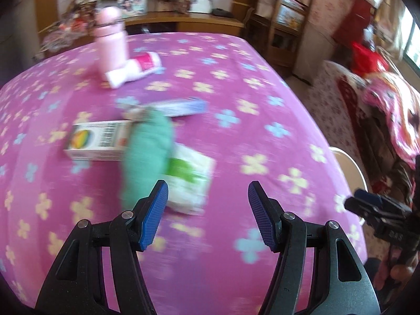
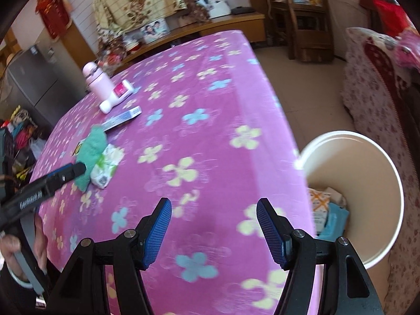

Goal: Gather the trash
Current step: 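Move both open tools back over the remaining trash on the table, then grasp the green cloth with the left tool while the right tool grasps the white-green packet, then lift the green cloth and white-green packet and carry them over the white bucket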

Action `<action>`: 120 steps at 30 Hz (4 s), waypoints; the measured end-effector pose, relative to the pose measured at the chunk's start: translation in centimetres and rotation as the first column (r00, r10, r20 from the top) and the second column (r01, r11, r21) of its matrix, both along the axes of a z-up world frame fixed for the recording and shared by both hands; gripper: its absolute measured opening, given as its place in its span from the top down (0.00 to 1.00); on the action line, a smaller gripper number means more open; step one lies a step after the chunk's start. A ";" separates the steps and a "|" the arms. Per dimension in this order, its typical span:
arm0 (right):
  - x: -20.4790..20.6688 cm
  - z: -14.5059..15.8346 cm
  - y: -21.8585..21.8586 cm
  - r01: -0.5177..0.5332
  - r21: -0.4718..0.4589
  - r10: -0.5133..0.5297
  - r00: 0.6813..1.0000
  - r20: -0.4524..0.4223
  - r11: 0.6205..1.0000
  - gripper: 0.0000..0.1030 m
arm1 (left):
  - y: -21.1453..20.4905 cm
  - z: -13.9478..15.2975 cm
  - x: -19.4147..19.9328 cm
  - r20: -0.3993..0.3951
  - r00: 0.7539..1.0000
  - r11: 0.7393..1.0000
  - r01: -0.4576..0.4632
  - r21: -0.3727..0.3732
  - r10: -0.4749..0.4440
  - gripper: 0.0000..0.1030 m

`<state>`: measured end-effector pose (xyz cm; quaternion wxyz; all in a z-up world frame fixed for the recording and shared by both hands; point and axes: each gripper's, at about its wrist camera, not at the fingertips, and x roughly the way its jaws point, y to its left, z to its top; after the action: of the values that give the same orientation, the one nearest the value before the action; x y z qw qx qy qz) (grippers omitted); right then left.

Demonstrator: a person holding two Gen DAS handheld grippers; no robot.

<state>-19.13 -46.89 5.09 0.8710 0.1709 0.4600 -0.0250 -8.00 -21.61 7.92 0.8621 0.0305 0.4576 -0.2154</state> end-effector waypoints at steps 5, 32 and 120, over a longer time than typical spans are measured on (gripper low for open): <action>1.7 -0.4 2.5 -0.046 0.003 0.046 0.999 -0.017 0.999 0.37 | 3.0 -1.2 3.0 -0.021 0.998 0.998 -0.060 0.016 0.061 0.40; 10.7 -3.1 13.5 -0.169 0.158 0.184 0.980 -0.080 0.973 0.32 | 9.9 -1.0 3.8 -0.001 0.993 0.993 -0.119 -0.011 0.119 0.70; -9.1 -2.3 -14.4 0.199 -0.103 -0.203 0.979 -0.029 0.975 0.55 | -25.7 -1.3 -9.7 -0.019 0.904 0.903 0.428 0.018 -0.428 0.70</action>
<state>-28.26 -61.29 2.82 0.8621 0.1726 0.4556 -0.1391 -17.71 -47.32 6.66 0.7901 0.1379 0.4483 -0.3946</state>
